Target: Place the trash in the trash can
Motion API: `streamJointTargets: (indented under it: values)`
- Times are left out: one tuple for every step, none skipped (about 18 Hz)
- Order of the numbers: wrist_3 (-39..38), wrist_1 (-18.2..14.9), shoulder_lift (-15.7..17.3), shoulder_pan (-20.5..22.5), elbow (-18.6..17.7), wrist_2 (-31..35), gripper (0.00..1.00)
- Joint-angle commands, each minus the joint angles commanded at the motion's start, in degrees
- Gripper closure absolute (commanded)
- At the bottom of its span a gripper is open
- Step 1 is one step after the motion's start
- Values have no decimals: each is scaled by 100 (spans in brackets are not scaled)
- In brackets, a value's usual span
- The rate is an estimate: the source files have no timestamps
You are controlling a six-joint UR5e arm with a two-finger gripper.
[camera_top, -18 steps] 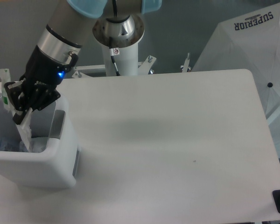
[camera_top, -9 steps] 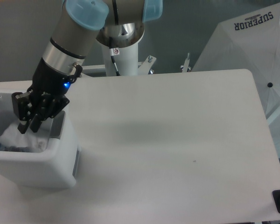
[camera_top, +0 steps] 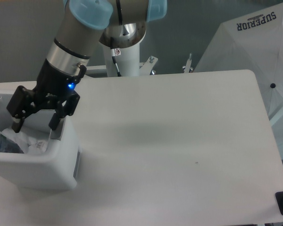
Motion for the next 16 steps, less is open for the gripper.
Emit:
streamJointTargets:
  values:
    - [176, 0, 9, 71, 0, 9, 0]
    - [438, 0, 18, 184, 9, 0, 0]
    - [693, -9, 35, 342, 0, 9, 0]
    - [974, -9, 53, 387, -9, 26, 0]
    - [1264, -9, 97, 466, 0, 113, 0]
    - [1537, -9, 132, 597, -26, 227, 0]
    - [1766, -9, 176, 703, -52, 359, 0]
    - [1977, -17, 176, 800, -53, 447, 0]
    - [2223, -35, 185, 905, -44, 553, 0]
    - [2565, -35, 185, 1037, -18, 728, 0]
    - [3064, -53, 176, 1195, -9, 886, 0]
    - [3687, -88, 176, 1318, -9, 1001, 0]
    - [4215, -88, 176, 1406, -35, 1080, 0]
    - [4586, -97, 176, 1433, -18, 1186, 0]
    - [4824, -105, 176, 1460, -26, 1352, 0]
    - [5070, -192, 185, 1460, -18, 1632, 0]
